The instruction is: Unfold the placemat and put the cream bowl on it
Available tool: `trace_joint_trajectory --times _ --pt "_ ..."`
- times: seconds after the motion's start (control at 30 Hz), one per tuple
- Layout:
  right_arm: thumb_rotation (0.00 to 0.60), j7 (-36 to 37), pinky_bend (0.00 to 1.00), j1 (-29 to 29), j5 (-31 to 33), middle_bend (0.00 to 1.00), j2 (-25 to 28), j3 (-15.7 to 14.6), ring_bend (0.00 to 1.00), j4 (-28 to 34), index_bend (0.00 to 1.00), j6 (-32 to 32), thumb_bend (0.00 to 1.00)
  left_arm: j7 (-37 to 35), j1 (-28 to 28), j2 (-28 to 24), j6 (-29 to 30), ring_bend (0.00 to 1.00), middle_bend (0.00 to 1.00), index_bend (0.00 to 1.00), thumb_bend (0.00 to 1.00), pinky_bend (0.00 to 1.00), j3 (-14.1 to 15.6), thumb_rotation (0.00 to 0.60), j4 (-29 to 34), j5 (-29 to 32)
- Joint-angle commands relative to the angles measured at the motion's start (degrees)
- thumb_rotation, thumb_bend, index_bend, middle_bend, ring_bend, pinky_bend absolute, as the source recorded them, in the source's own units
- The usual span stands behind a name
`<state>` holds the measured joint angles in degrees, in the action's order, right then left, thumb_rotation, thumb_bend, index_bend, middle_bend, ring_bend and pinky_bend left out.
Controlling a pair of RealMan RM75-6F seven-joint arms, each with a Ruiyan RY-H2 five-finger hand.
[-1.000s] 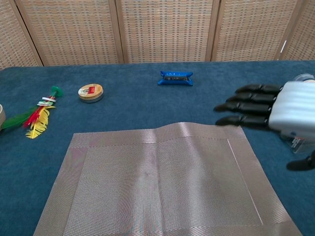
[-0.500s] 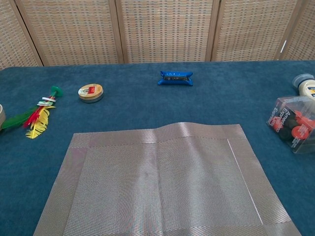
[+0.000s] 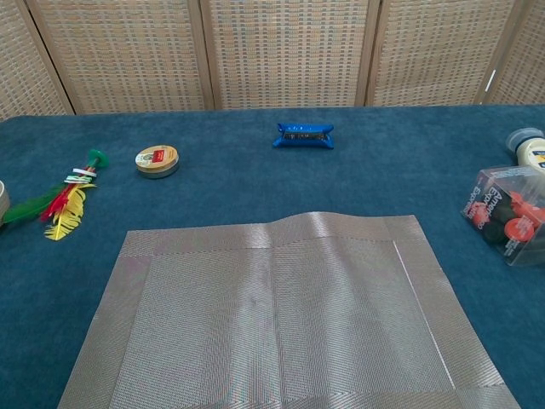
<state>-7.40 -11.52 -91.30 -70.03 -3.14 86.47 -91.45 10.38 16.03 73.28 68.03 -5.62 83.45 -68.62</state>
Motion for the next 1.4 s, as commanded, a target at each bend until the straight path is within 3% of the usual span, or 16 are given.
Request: trace_joint_trajectory --times 0.03,0.33,0.57,0.73,1.13,1.4 --pt "0.6 0.05 0.0 0.09 -0.25 0.0 0.04 0.2 0.0 -0.06 0.0 0.16 0.0 -1.08 0.96 1.53 -2.83 0.0 0.0 0.22 0.0 0.0 -1.26 0.6 -3.15 2.93" --pt "0.6 0.69 0.0 0.61 -1.07 0.0 0.01 1.09 0.0 -0.2 0.0 0.47 0.0 -2.33 4.09 3.92 -10.39 0.0 0.0 0.38 0.01 0.0 -2.26 0.6 -10.23 6.57" --pt "0.6 1.13 0.0 1.0 -1.56 0.0 -0.08 1.67 0.0 -0.35 0.0 0.77 0.0 -0.64 5.23 5.99 -12.36 0.0 0.0 0.44 0.18 0.0 -2.39 0.6 -14.13 8.59" --pt "0.6 1.14 0.0 1.22 -1.68 0.0 -0.25 2.07 0.0 -0.54 0.0 1.07 0.0 0.89 5.8 6.83 -13.12 0.0 0.0 0.45 0.2 0.0 -2.55 0.6 -15.24 9.96" --pt "0.6 2.12 0.0 1.68 -2.42 0.0 -0.42 2.79 0.0 -0.84 0.0 1.09 0.0 3.57 6.78 7.34 -14.8 0.0 0.0 0.55 0.45 0.0 -2.55 0.6 -15.67 12.39" --pt "0.6 2.72 0.0 1.96 -2.8 0.0 -0.62 3.28 0.0 -1.13 0.0 0.96 0.0 3.31 6.71 6.63 -14.29 0.0 0.0 0.68 0.46 0.0 -2.37 0.6 -14.41 11.84"
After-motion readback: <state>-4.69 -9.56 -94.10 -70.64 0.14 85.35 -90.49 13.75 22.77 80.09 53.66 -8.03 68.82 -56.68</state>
